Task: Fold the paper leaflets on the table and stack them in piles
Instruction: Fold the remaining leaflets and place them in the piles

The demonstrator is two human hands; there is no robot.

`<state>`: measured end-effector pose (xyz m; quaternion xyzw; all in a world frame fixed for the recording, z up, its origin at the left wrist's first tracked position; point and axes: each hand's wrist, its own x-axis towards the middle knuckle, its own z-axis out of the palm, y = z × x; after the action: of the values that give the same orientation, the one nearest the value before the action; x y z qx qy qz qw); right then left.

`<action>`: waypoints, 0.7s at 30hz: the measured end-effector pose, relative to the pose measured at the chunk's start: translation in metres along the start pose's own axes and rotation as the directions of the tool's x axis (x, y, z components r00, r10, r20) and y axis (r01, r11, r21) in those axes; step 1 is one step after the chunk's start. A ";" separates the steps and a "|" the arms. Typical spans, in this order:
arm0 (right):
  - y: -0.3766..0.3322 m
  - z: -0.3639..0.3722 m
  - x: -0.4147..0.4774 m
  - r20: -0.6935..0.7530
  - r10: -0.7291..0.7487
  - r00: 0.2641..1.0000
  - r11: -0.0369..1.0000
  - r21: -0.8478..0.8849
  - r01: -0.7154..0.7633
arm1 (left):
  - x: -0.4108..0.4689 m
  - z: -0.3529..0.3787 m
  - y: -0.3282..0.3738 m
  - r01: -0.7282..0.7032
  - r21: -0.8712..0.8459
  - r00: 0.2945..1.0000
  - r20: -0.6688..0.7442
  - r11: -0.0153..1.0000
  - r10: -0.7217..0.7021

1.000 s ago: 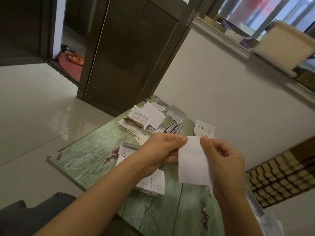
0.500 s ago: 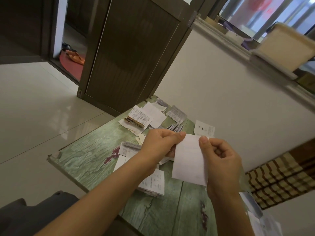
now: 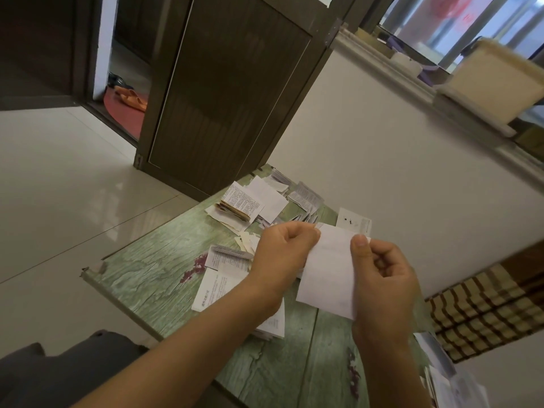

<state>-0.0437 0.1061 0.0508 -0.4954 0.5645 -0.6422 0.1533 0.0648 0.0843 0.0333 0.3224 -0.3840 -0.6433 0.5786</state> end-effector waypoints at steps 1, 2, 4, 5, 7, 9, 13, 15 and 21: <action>0.001 0.001 -0.001 0.002 -0.003 1.000 1.000 -0.001 0.003 | -0.001 0.001 -0.001 -0.018 0.006 0.999 -0.027 1.000 0.018; 0.001 0.002 -0.002 0.003 -0.003 1.000 1.000 0.001 0.003 | -0.001 0.001 -0.002 -0.025 0.008 0.999 -0.040 1.000 0.026; 0.001 0.002 -0.002 -0.007 0.012 1.000 1.000 0.017 -0.012 | 0.000 -0.001 -0.001 -0.010 -0.009 1.000 -0.006 1.000 0.010; 0.002 0.002 -0.002 -0.012 0.020 1.000 0.999 0.025 -0.020 | 0.001 -0.002 0.000 0.001 -0.031 1.000 0.030 1.000 0.000; 0.002 0.001 -0.001 -0.009 0.029 1.000 0.999 0.030 -0.029 | 0.002 -0.004 0.003 0.012 -0.076 0.996 0.092 0.997 -0.005; 0.002 0.001 -0.001 -0.002 0.033 0.999 0.999 0.039 -0.033 | 0.002 -0.005 0.003 -0.027 -0.050 0.997 0.072 0.998 0.031; 0.003 0.000 -0.001 -0.010 0.023 1.000 0.998 0.055 -0.023 | -0.001 -0.002 -0.007 -0.152 0.104 0.988 0.028 0.983 0.150; 0.005 -0.001 -0.001 -0.017 0.009 1.000 0.998 0.056 -0.008 | -0.004 0.002 -0.011 -0.115 0.067 0.993 0.036 0.991 0.112; 0.000 -0.005 0.002 0.283 -0.349 0.893 0.887 -0.207 0.412 | 0.001 -0.002 -0.016 -0.344 0.372 0.928 -0.006 0.862 0.373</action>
<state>-0.0488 0.1076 0.0528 -0.6860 0.5126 -0.5158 0.0230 0.0581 0.0839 0.0185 0.3717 -0.5269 -0.4291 0.6325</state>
